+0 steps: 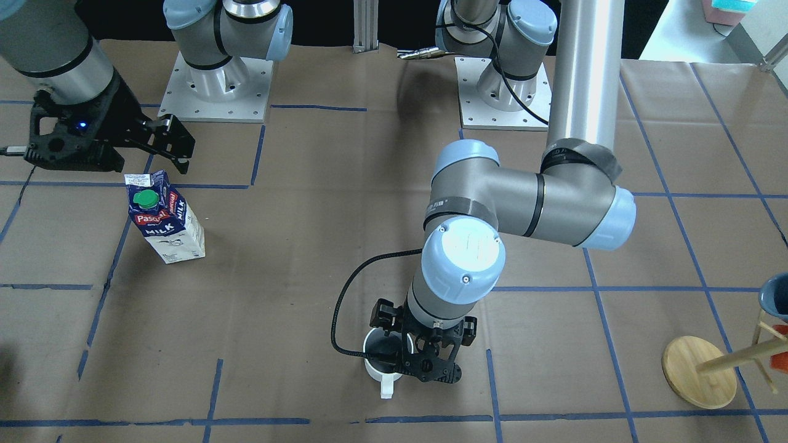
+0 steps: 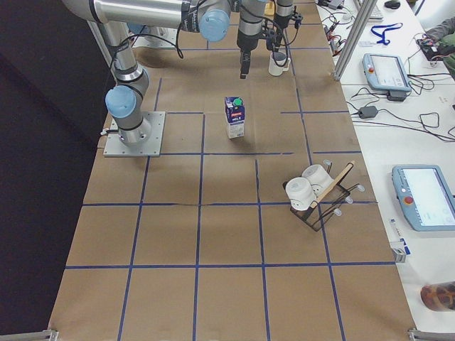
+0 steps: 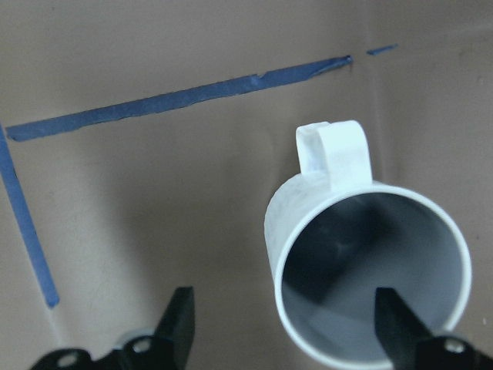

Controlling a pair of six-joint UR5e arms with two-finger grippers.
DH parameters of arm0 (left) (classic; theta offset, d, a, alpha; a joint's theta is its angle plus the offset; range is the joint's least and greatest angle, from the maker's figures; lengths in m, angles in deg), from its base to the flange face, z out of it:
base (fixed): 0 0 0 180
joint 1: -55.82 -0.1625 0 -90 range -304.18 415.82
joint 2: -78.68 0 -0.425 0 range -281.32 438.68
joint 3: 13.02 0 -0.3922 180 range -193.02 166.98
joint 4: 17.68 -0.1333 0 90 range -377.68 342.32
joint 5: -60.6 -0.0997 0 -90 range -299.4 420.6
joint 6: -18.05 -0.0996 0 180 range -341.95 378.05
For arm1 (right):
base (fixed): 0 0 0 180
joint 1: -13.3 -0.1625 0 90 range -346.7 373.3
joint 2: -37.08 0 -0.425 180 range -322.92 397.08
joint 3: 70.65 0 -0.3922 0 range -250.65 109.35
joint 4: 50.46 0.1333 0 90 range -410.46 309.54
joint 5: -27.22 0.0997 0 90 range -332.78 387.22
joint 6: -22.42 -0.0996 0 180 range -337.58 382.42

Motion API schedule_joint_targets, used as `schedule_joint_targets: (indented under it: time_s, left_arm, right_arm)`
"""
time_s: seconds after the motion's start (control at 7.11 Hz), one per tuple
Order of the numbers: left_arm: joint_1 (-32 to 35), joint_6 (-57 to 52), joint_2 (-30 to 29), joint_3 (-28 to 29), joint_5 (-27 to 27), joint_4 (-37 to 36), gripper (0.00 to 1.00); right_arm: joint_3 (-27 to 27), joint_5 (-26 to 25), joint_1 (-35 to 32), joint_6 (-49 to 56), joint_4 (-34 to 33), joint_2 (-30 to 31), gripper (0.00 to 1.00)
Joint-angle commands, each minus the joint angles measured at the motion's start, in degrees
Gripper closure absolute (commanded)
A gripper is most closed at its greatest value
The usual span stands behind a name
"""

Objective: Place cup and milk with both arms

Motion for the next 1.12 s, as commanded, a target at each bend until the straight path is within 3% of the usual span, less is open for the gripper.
schedule_joint_targets:
  time_s: [0.0, 0.14, 0.42, 0.56, 0.98]
  left_arm:
    - [-0.7, 0.0, 11.3, -0.7, -0.2, 10.9, 0.01]
    - [-2.1, 0.0, 18.2, -0.7, -0.3, 20.1, 0.01]
    - [-5.2, -0.2, 26.6, -0.9, -0.2, 29.2, 0.01]
    - [-5.0, 0.0, 28.0, -2.9, -3.1, 30.1, 0.01]
    - [-5.1, 0.8, 33.7, -13.4, -3.9, 29.6, 0.01]
  right_arm:
    - [0.1, 0.7, 5.6, 9.1, 0.0, -0.3, 0.00]
    - [0.0, 0.6, 5.6, 9.0, -0.3, -0.1, 0.00]
    - [0.4, 0.1, 5.5, 8.5, -1.9, -0.2, 0.00]
    - [1.7, 0.1, 5.5, 7.9, -4.9, -0.4, 0.00]
    - [12.0, -0.1, 5.5, 8.2, -18.1, 0.3, 0.00]
